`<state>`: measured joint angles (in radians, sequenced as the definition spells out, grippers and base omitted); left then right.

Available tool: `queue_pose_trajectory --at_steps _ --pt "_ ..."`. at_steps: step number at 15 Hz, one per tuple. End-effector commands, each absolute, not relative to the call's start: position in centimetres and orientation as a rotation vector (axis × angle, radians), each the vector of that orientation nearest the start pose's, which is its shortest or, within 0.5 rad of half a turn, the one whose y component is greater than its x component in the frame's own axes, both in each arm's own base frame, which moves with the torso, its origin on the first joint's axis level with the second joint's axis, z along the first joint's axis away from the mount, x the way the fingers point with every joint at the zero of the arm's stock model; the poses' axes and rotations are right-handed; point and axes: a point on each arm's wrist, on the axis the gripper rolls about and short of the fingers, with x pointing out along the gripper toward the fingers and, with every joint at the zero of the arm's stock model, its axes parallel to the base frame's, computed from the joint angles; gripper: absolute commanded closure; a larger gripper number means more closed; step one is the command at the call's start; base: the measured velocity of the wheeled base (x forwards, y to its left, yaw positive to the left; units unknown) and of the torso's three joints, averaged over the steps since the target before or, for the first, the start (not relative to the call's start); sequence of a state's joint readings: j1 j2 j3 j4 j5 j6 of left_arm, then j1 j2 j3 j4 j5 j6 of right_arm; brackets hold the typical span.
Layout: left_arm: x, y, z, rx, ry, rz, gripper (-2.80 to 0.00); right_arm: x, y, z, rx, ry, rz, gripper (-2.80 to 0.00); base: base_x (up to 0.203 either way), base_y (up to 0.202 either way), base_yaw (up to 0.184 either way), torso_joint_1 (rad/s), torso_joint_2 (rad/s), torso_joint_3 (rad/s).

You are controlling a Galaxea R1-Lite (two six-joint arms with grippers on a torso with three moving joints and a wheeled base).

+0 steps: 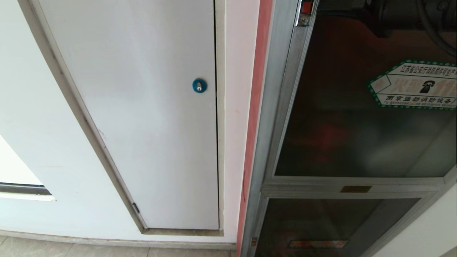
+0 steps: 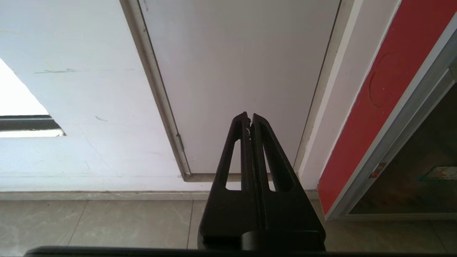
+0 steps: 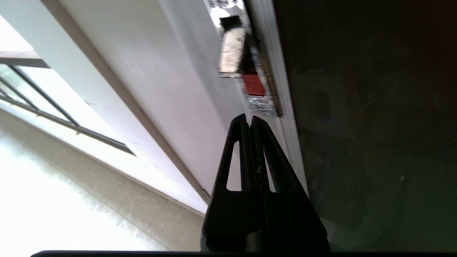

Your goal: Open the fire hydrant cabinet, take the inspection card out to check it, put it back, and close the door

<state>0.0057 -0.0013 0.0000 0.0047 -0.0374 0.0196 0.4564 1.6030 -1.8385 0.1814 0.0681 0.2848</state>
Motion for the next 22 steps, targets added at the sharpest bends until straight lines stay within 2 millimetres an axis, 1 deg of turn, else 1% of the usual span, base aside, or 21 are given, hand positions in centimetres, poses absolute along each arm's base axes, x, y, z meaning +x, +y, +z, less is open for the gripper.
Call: queue_pose_trajectory --at_steps 1,3,5,9,13,22 --pt "-2.3 -0.1 7.5 0.02 0.005 -0.031 0.0 21.8 11.5 43.0 0.298 -0.013 0.558 0.0 0.0 0.0 0.0 0.0 0.0 0.0" --pt "-2.3 -0.1 7.5 0.02 0.006 -0.031 0.0 21.5 11.7 43.2 0.301 -0.022 0.572 0.0 0.0 0.0 0.0 0.0 0.0 0.0" --pt "-2.3 -0.1 7.5 0.02 0.004 -0.031 0.0 21.7 11.8 43.6 0.304 -0.037 0.574 0.0 0.0 0.0 0.0 0.0 0.0 0.0" --pt "-2.3 -0.1 7.5 0.02 0.004 -0.032 0.0 22.7 12.3 44.2 0.307 -0.059 0.576 0.0 0.0 0.0 0.0 0.0 0.0 0.0" --pt "-2.3 -0.1 7.5 0.02 0.004 -0.032 0.0 23.8 12.9 43.5 0.303 -0.041 0.575 0.0 0.0 0.0 0.0 0.0 0.0 0.0" --pt "-2.3 -0.1 7.5 0.02 0.006 -0.032 0.0 24.6 13.3 43.5 0.307 -0.061 0.577 0.0 0.0 0.0 0.0 0.0 0.0 0.0"
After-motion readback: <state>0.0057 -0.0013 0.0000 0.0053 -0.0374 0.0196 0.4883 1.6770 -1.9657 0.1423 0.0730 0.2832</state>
